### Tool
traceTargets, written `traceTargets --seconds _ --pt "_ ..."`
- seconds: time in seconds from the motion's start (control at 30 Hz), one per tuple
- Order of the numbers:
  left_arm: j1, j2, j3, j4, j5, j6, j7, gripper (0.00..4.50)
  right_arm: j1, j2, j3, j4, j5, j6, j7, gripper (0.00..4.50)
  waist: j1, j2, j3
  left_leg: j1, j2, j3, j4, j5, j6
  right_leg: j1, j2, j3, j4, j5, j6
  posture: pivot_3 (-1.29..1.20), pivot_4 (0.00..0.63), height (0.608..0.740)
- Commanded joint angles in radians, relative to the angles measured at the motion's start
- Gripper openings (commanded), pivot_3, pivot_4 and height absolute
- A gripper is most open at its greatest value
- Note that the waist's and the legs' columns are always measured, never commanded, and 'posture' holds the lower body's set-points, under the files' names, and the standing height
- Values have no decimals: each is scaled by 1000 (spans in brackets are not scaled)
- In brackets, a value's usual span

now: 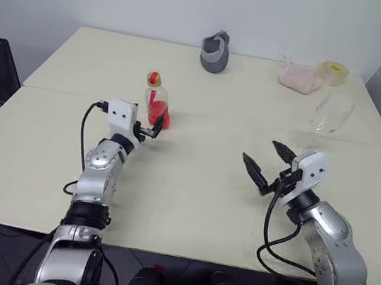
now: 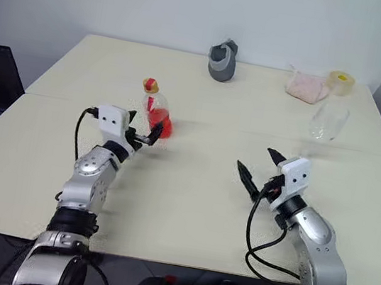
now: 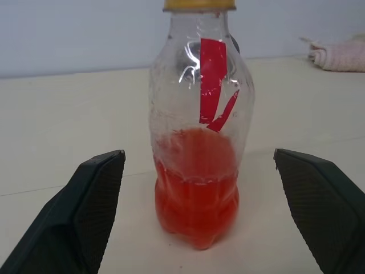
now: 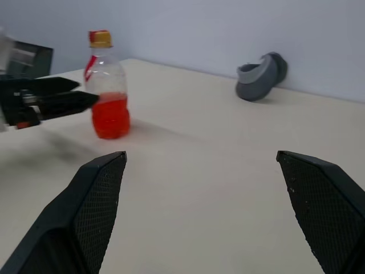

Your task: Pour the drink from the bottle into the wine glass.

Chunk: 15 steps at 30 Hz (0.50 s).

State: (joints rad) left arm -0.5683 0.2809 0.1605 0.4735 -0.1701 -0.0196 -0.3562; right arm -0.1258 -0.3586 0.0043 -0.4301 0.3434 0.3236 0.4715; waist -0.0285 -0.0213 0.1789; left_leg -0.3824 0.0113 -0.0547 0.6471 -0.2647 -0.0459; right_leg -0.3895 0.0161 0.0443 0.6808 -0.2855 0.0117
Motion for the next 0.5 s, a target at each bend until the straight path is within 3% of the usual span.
traceTargets --seconds 0.03,0.5 --pt "-74 0 -13 113 20 -77 -17 4461 -2 -26 3 -73 37 30 35 4500 0 0 0 0 0 0 0 0 0 0 0 0 0 0 0 0 150 740" --pt "-332 -22 3 573 35 -235 -10 4461 -20 -41 30 -121 54 106 46 4500 0 -2 1 -1 -1 -1 0 0 0 0 0 -2 0 -1 1 0 150 740"
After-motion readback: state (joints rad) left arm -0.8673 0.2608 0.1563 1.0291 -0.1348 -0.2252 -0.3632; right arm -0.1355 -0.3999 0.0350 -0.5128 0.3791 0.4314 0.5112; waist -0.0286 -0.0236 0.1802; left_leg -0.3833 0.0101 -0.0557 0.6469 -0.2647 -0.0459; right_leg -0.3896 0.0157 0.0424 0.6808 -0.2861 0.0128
